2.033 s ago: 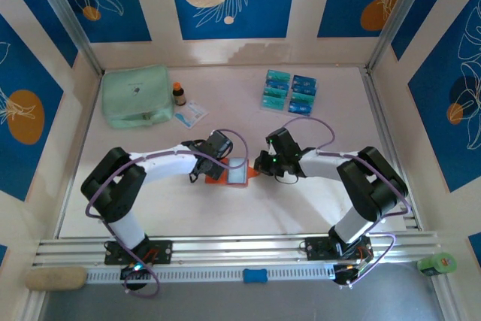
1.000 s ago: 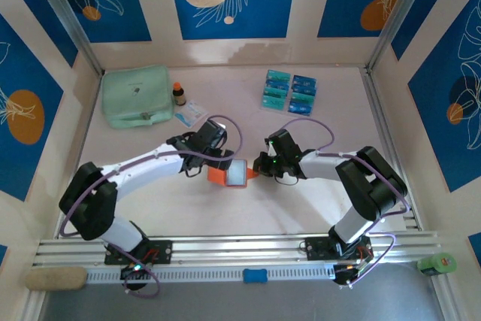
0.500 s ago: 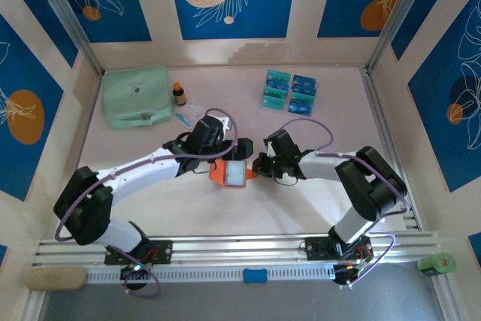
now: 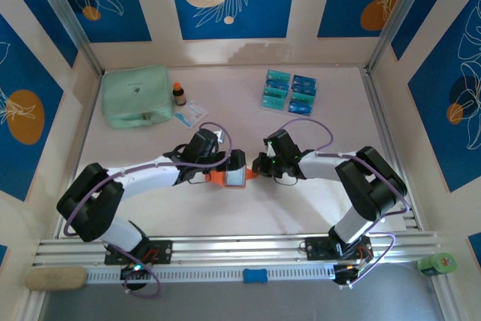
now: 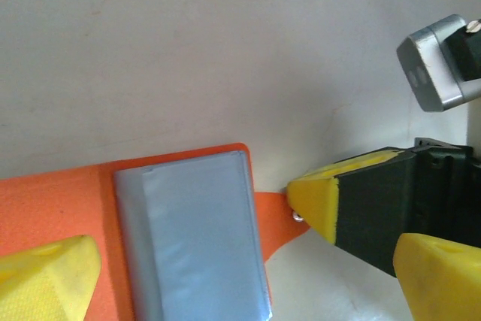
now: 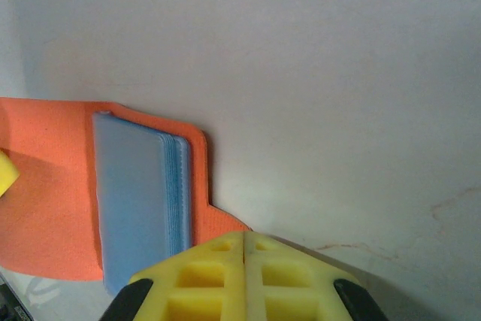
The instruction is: Put the credit cards into the card holder
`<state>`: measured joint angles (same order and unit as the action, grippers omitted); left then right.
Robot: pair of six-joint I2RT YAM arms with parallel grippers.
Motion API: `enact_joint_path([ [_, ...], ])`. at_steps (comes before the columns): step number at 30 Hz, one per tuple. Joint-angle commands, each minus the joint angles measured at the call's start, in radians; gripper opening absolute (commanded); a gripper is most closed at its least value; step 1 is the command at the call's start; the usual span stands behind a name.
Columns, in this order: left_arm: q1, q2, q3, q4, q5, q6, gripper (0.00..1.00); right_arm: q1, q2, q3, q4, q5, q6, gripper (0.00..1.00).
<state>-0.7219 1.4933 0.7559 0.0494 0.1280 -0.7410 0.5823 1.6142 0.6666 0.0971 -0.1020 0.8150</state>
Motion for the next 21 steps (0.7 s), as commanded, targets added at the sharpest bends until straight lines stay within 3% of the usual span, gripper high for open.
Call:
enact_joint_path([
  [1, 0.009, -0.013, -0.020, -0.038, -0.048, 0.064, 1.00, -0.002, 0.009, -0.013, 0.007, -0.015, -0.005, 0.00],
  [21, 0.007, 0.042, -0.113, -0.014, -0.126, 0.152, 1.00, -0.006, 0.018, -0.004, -0.002, -0.025, -0.013, 0.00],
])
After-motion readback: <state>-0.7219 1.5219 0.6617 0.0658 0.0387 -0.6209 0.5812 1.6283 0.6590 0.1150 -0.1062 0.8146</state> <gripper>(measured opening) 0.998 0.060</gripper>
